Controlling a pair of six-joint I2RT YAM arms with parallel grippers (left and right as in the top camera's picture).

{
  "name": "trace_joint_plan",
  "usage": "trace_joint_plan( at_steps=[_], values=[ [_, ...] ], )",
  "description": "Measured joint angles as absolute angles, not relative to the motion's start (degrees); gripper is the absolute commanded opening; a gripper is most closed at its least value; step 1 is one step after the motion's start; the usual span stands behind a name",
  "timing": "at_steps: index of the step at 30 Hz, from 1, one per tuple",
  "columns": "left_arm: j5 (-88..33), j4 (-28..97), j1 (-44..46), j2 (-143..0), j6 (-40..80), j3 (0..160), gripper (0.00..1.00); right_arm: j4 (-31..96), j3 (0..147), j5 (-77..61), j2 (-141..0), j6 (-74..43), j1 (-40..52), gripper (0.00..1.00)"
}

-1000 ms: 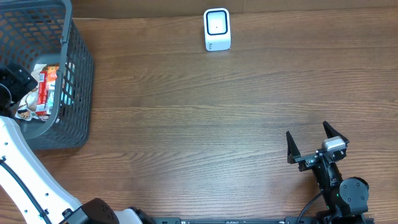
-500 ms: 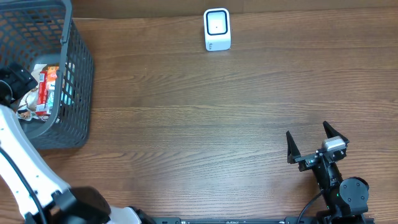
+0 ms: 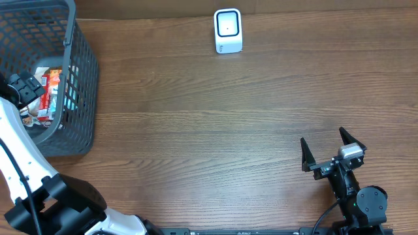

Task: Scan the item barcode
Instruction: 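Grasp the orange-and-teal snack packs in the basket with the left gripper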

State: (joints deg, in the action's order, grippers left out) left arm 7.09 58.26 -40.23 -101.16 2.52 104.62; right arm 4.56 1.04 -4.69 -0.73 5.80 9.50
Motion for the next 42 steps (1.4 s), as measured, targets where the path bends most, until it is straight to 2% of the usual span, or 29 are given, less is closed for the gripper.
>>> trace_joint_plan(
  at_steps=[19, 29, 42],
  values=[
    [6.6, 59.2, -40.2, -103.9, -0.4, 104.6, 0.99, 4.6, 1.0, -4.7, -0.7, 5.8, 9.5, 1.0],
    [-7.2, 58.3, -40.3, -104.2, -9.4, 104.6, 1.0, 4.6, 1.0, -4.6, -0.7, 5.8, 9.5, 1.0],
    [-15.6, 56.4, -40.3, -111.9, -16.0, 104.6, 1.0, 4.6, 1.0, -4.7, -0.7, 5.8, 9.5, 1.0]
  ],
)
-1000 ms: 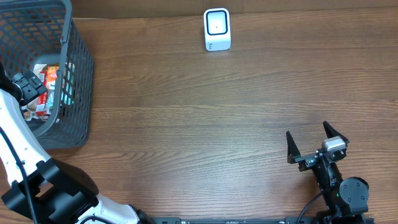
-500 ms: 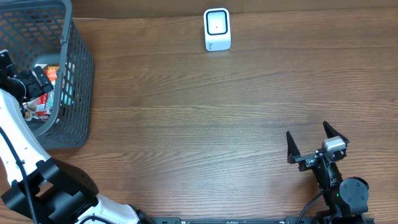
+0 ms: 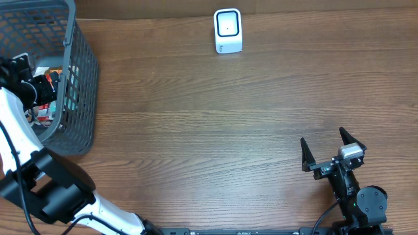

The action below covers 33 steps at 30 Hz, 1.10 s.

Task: Scan the item barcode
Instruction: 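Grasp the orange-and-teal snack packs in the basket with the left gripper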

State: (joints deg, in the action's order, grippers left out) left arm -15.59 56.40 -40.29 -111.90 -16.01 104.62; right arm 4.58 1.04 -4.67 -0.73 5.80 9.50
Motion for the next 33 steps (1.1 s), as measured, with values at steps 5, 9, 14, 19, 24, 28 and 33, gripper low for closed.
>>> trace_joint_plan(
  at_steps=[5, 9, 14, 19, 24, 28, 33],
  values=[
    [-19.0, 54.2, -40.3, -114.6, -18.9, 104.6, 0.99, 4.6, 1.0, -4.7, -0.7, 5.8, 9.5, 1.0],
    [-20.2, 52.7, -40.3, -115.6, -19.7, 104.6, 1.0, 4.6, 1.0, -4.7, -0.7, 5.8, 9.5, 1.0],
    [-20.9, 52.0, -40.2, -117.7, -20.0, 104.6, 1.0, 4.6, 1.0, -4.7, -0.7, 5.8, 9.5, 1.0],
    [-21.0, 52.2, -40.1, -121.5, -20.1, 104.6, 1.0, 4.6, 1.0, -4.7, -0.7, 5.8, 9.5, 1.0],
    [-21.0, 52.2, -39.9, -123.6, -20.1, 104.6, 0.94, 4.6, 1.0, -4.7, -0.7, 5.8, 9.5, 1.0],
    [-21.0, 52.2, -39.7, -123.6, -20.5, 104.6, 0.74, 4.6, 1.0, -4.7, -0.7, 5.8, 9.5, 1.0],
    [-21.0, 52.2, -39.7, -123.7, -21.0, 104.6, 0.61, 4.6, 1.0, -4.7, -0.7, 5.8, 9.5, 1.0]
  ],
)
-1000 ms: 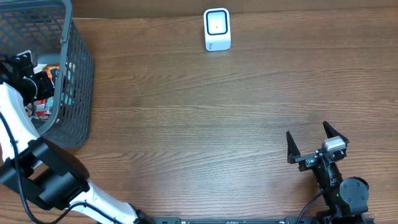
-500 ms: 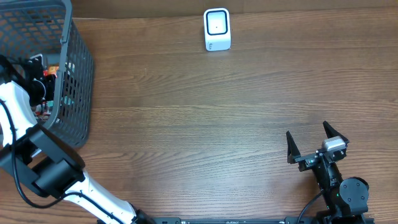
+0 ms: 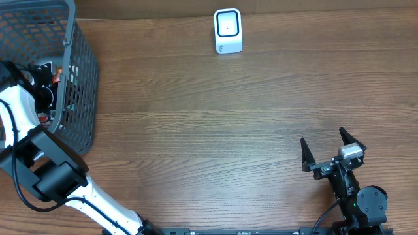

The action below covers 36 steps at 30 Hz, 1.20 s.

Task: Scan the item barcode
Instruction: 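Grasp the orange-and-teal snack packs in the basket with the left gripper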

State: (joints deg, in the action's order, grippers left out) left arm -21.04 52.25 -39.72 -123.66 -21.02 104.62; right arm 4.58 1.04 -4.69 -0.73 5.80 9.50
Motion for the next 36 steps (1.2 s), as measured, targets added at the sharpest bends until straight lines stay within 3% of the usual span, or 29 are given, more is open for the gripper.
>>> trace_joint_plan(
  at_steps=[10, 20, 27, 36],
  values=[
    [-19.9, 52.3, -39.7, -123.7, -21.0, 104.8, 0.46, 4.6, 1.0, -4.7, -0.7, 5.8, 9.5, 1.0],
    [-17.0, 51.1, -39.7, -121.8, -20.4, 104.9, 0.45, 4.6, 1.0, -4.7, -0.7, 5.8, 9.5, 1.0],
    [-13.5, 45.8, -39.7, -111.2, -17.9, 104.9, 0.45, 4.6, 1.0, -4.7, -0.7, 5.8, 9.5, 1.0],
    [-12.6, 42.4, -39.7, -93.9, -5.9, 104.9, 0.44, 4.6, 1.0, -4.7, -0.7, 5.8, 9.5, 1.0]
  ],
)
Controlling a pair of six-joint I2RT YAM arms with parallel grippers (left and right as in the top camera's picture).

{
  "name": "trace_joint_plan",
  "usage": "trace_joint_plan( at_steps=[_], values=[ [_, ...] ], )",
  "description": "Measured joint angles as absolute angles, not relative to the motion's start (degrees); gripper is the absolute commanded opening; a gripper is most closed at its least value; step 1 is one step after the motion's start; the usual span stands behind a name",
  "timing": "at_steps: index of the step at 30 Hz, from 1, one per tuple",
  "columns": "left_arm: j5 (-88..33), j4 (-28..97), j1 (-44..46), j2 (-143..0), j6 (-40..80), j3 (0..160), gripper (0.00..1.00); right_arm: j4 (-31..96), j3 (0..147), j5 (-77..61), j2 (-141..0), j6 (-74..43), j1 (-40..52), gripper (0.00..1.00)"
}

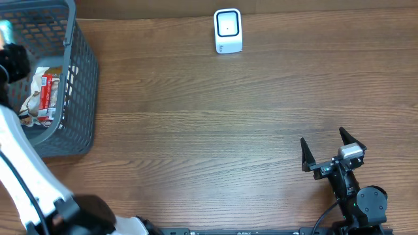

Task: Scan the item barcode
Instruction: 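Grasp the orange-and-teal snack packs in the basket with the left gripper, then lift the packs out and carry them toward the scanner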

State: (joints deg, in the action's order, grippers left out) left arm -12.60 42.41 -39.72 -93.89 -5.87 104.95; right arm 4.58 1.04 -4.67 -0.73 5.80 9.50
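Note:
A grey mesh basket (78,78) stands at the table's far left, with a red and white packet (44,94) and other packets in it. The white barcode scanner (228,31) stands upright at the back middle. My left gripper (8,46) is raised over the basket's left side at the frame's edge. A small teal thing (5,29) shows at its tip, and the fingers themselves are hidden. My right gripper (324,149) rests open and empty at the front right.
Bare brown wood lies between the basket and the scanner. The left arm's white link (19,170) runs along the left edge of the view. The right arm's base (366,202) sits at the front right corner.
My left gripper was low inside the basket among the packets. Now it is higher and further left, with a teal thing at its tip. The red and white packet shows uncovered. The right arm is unmoved.
My left gripper was at the basket's left side, over the packets. Then it was further in, and then deep among them. Now it is up at the frame's left edge. The scanner and my right gripper have stayed in place throughout.

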Motion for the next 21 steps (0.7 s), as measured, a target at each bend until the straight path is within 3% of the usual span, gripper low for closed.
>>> trace_joint_plan(
  at_steps=[9, 21],
  values=[
    [-13.3, 45.9, -34.5, -79.6, 3.1, 104.9, 0.39, 4.6, 1.0, -4.7, -0.7, 5.8, 9.5, 1.0],
    [-5.1, 61.9, -6.4, -75.4, 9.8, 105.0, 0.41, 4.6, 1.0, -4.7, -0.7, 5.8, 9.5, 1.0]
  ],
)
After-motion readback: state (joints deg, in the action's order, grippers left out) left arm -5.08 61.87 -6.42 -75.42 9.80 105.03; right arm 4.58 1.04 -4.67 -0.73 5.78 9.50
